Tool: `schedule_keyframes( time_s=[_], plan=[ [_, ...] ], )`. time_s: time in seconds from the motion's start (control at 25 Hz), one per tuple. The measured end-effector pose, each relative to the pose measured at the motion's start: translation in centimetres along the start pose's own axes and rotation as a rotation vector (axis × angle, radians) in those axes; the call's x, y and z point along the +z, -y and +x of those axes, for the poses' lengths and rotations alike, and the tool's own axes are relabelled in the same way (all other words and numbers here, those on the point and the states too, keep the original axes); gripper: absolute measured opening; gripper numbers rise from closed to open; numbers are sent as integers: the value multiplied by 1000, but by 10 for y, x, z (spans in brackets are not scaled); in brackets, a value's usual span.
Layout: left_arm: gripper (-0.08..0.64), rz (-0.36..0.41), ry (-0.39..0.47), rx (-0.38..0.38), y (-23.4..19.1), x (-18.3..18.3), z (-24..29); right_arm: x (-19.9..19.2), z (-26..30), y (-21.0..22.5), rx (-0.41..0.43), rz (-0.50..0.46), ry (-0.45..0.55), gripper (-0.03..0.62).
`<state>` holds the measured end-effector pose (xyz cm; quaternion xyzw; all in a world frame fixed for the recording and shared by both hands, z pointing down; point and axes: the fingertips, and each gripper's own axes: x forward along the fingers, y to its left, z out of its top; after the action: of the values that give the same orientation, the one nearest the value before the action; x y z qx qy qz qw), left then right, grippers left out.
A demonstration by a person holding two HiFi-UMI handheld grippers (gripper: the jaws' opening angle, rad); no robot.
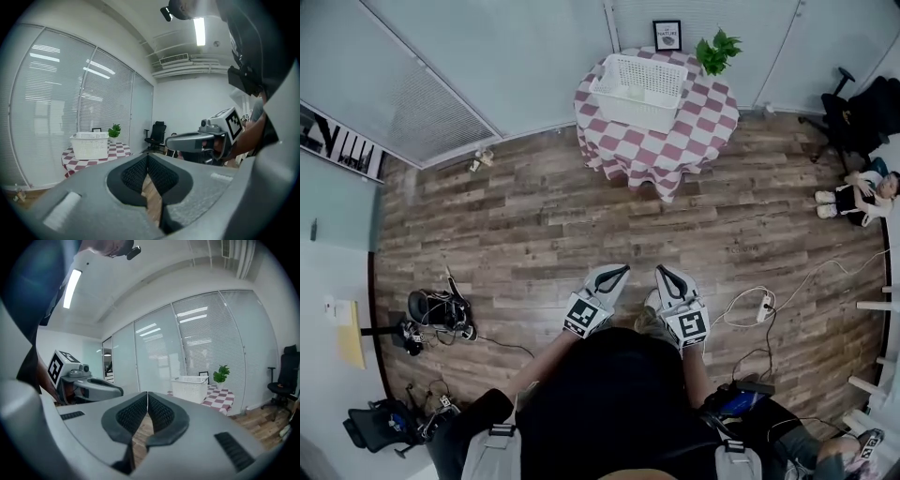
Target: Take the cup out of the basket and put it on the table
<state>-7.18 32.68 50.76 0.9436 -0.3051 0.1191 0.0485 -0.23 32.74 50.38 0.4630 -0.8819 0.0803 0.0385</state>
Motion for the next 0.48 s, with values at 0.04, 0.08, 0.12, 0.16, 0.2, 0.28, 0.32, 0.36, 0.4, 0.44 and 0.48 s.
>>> schedule_keyframes(
  time_s=[0.04, 0.08, 0.12, 0.16, 0.2, 0.28, 0.32, 0.36, 0.4, 0.44, 0.48],
  plan=[
    [6, -3, 0, 14, -4, 1, 9, -1, 1, 12, 5, 2, -4, 12],
    [6, -6, 1, 30, -8, 2, 18, -2, 1, 25, 7, 8, -8, 12],
    [6, -10, 1, 47, -13, 2, 26, -2, 2, 37, 6, 12, -11, 12],
    [6, -16, 0, 63, -18, 2, 33, -2, 2, 48, 2, 13, -15, 12],
    [6, -25, -1, 75, -22, 2, 39, -2, 1, 58, -6, 13, -19, 12],
    [6, -30, 0, 82, -29, 5, 48, 0, 0, 74, -22, 15, -22, 12],
    [6, -24, 1, 80, -32, 8, 53, 1, 2, 82, -29, 17, -23, 12],
    [6, -18, 4, 79, -37, 11, 59, 2, 6, 90, -33, 19, -26, 12],
    [6, -15, 8, 82, -43, 13, 65, 3, 12, 99, -34, 20, -29, 12],
    [6, -19, 11, 89, -52, 13, 72, 3, 19, 107, -34, 24, -33, 12],
    [6, -29, 11, 96, -61, 12, 78, 4, 27, 115, -35, 32, -36, 12]
  ],
)
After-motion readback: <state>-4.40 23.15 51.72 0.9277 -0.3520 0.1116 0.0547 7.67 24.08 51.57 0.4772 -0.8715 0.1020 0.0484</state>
